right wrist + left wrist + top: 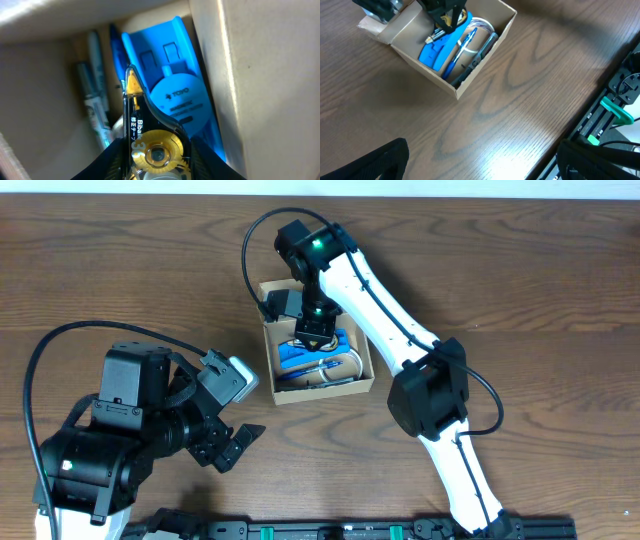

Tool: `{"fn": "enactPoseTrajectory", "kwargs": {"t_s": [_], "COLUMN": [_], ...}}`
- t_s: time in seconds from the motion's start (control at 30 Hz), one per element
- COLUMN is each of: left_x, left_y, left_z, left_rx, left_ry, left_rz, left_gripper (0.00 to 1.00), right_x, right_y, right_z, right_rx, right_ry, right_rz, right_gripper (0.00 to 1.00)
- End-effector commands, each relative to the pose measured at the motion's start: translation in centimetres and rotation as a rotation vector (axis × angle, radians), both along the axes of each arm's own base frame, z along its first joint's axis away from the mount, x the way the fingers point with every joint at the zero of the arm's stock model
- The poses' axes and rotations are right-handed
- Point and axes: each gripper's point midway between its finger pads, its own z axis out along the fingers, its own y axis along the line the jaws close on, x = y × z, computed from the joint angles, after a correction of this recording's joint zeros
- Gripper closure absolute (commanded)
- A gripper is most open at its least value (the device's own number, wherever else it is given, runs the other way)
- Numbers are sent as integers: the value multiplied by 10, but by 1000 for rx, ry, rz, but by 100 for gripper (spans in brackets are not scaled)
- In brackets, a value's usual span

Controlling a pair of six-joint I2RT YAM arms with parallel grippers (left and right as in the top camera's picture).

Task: Pack container
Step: 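Lower the correction tape into the box and open the right gripper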

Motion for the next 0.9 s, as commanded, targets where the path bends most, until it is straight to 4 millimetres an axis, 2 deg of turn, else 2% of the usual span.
{"fn": "enactPoseTrajectory", "kwargs": {"t_s": [0.0,0.1,0.47,0.73,0.87], "left_x": [1,1,1,1,1], "left_y": [-1,-1,-1,-1,-1], "left_z": [10,10,10,10,10], "left_rx": [-12,-12,-12,-12,-12], "left_ry": [-32,-32,-32,-32,-32], "left_rz": [-15,-15,-15,-15,-15], "left_gripper": [5,5,5,5,5], "right_x": [6,9,8,1,-2], "right_y": [-17,-20,-16,-15,-10], "right_z": [-15,-23,-40,-40,-38], "right_rx": [-66,-91,-126,-137,-136], "right_ry": [-15,-30,-55,-41,-40], "right_rz": [25,24,39,29,13], "right_gripper": [85,80,79,59,52]}}
